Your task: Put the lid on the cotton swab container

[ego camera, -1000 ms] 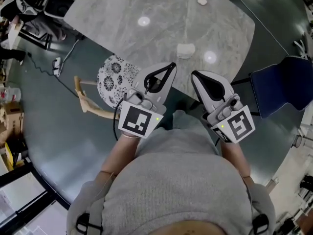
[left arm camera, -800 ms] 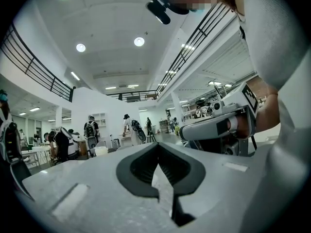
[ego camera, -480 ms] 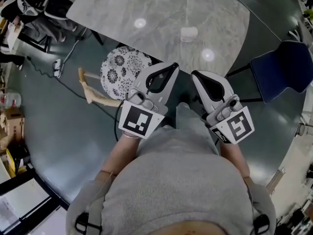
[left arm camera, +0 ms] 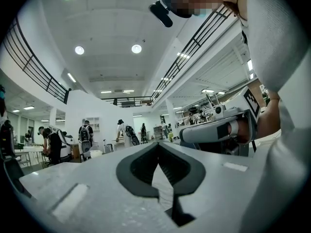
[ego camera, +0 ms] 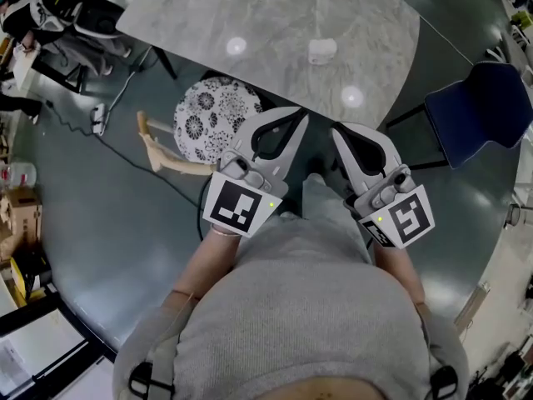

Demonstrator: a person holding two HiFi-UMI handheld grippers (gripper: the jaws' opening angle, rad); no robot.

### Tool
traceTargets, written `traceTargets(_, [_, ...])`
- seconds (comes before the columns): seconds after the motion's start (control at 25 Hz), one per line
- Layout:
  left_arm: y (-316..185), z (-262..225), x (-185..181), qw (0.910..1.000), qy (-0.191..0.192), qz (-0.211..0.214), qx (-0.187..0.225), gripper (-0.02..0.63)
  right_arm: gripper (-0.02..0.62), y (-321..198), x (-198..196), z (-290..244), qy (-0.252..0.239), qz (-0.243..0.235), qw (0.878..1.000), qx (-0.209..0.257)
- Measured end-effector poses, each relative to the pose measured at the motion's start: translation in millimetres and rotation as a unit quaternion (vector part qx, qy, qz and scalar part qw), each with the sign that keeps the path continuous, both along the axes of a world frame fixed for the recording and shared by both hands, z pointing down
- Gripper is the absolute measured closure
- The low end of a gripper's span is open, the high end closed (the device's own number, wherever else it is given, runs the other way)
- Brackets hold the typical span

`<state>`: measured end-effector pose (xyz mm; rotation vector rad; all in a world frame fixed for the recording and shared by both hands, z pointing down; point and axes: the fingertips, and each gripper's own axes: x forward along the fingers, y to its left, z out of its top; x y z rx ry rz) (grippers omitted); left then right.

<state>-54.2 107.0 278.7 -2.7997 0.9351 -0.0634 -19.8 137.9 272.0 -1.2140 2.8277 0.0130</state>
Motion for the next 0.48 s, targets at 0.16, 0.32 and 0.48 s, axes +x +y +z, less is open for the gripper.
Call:
traceTargets(0.16, [3.1,0.4,-2.1,0.9999,0.008,0.003,-0.007,0.606,0.594,3.9,-1.1,-1.6,0.002,0.007,1.0,0.002])
traceTargets(0.32, [6.1,-1.8,-0.4,0.9999,0.009,0.012,-0.003,0.606,0.594,5.3,-2.0,-2.3,0.004,0.011,1.0,0.001])
traceTargets(0.48, [9.8,-1.8,-0.6,0.9999,0.007,0.015,-0.001,0.606,0.594,8.3,-4.1,-2.3,0.006,0.011,1.0,0.002])
